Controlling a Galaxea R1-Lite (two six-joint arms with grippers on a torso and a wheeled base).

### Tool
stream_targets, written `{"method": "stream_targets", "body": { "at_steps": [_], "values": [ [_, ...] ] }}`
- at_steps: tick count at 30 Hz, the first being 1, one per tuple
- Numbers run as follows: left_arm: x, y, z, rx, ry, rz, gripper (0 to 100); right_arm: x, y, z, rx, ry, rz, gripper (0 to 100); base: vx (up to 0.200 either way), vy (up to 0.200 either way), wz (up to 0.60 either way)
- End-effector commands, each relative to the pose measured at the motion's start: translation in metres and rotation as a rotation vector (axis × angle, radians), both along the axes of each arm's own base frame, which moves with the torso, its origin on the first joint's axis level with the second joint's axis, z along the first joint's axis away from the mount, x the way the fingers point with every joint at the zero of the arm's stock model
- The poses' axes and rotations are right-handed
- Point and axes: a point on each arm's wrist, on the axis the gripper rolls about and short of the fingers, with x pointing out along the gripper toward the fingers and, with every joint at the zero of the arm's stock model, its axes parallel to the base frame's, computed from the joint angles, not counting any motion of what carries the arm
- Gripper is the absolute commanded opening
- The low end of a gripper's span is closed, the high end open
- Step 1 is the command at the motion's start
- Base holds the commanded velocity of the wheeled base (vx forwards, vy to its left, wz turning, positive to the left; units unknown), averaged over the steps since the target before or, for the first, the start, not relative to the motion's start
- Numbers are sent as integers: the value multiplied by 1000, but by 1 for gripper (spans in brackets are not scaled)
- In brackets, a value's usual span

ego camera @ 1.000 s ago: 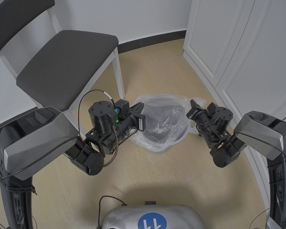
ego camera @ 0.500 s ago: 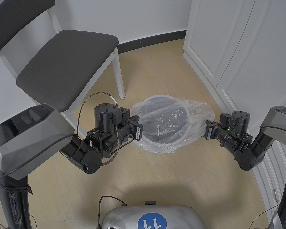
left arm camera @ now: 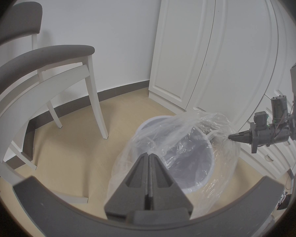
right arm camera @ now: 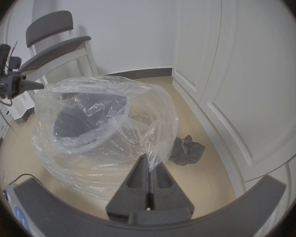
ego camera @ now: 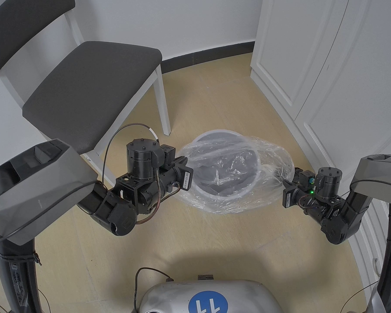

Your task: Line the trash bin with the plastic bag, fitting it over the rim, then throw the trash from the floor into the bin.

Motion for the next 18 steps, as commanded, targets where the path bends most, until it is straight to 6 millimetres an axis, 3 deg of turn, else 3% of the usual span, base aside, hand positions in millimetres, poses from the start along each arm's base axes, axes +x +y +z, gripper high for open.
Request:
{"method": "stream_targets", "body": {
  "at_steps": [1, 9, 18],
  "values": [
    [3, -1, -6, 6, 10, 2, 0, 3, 2, -22, -17, 49, 1, 0, 0, 0, 0],
    [27, -6, -36, 49, 25, 21, 0, 2, 3, -40, -62, 88, 12, 0, 0, 0, 0],
    [41, -4, -16, 1, -58, 92, 0, 19, 6, -45, -67, -13, -51, 0, 0, 0, 0]
  ]
}}
